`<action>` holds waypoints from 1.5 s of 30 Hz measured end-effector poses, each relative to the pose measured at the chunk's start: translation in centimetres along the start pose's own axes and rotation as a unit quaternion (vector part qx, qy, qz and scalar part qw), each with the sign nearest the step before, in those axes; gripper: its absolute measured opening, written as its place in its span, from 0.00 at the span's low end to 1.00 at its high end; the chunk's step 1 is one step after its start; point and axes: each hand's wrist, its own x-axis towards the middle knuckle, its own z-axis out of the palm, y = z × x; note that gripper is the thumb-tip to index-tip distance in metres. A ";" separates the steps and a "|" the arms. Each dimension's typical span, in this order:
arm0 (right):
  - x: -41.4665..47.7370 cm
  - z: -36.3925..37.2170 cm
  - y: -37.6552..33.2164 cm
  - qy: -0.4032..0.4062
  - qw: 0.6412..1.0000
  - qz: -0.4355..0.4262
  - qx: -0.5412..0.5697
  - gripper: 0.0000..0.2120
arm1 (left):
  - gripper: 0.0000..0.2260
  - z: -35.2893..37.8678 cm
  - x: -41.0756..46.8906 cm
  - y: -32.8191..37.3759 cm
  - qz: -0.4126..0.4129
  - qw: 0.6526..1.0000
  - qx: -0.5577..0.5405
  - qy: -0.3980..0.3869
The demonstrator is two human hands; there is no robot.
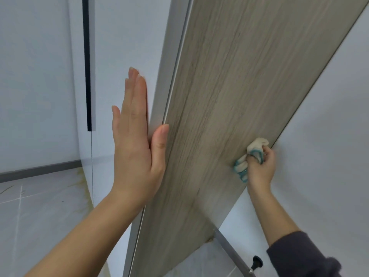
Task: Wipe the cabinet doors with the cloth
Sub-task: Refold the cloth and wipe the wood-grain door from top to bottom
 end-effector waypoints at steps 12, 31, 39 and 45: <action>-16.7 2.1 -7.3 -0.126 0.977 -0.149 0.085 0.21 | 0.25 -0.2 0.1 0.4 -0.007 1.000 -0.002 -0.003; -12.7 1.4 -1.0 -0.074 0.979 -0.189 0.017 0.21 | 0.24 0.1 0.1 0.8 -0.011 1.000 -0.001 -0.001; -17.1 2.6 -0.9 -0.137 0.962 -0.233 0.031 0.22 | 0.24 0.0 0.2 0.6 0.007 1.000 0.007 0.000; -17.0 1.9 -0.4 -0.197 0.929 -0.313 -0.004 0.20 | 0.24 0.0 0.1 0.4 0.010 1.000 0.012 0.001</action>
